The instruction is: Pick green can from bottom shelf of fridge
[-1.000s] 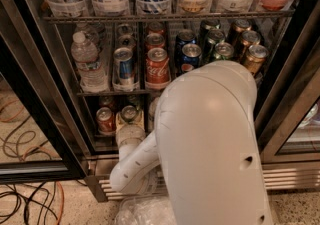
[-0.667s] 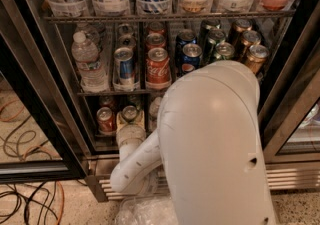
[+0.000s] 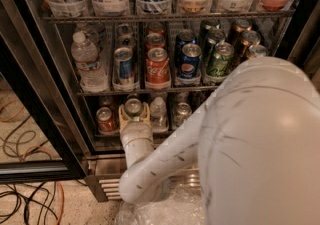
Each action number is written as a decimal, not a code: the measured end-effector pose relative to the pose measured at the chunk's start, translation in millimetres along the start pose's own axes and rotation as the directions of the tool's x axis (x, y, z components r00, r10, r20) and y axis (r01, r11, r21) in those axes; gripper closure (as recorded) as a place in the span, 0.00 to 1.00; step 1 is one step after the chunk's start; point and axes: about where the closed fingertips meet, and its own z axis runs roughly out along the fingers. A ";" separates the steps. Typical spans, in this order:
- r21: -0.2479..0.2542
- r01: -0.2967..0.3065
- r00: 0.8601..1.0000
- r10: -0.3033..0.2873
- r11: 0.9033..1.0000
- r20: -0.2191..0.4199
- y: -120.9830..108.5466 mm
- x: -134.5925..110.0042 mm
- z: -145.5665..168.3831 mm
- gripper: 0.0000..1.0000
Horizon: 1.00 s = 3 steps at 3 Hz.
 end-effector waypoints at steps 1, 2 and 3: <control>-0.082 -0.051 0.998 0.054 0.995 0.023 -18.8 -31.8 -20.2 1.00; -0.199 -0.128 0.991 0.115 0.972 -0.073 -29.4 -25.6 -36.8 1.00; -0.278 -0.207 0.966 0.151 0.938 -0.211 -34.3 -8.0 -54.8 1.00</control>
Offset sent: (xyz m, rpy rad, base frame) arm -0.0964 0.0079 0.0131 0.1906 0.2348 0.6850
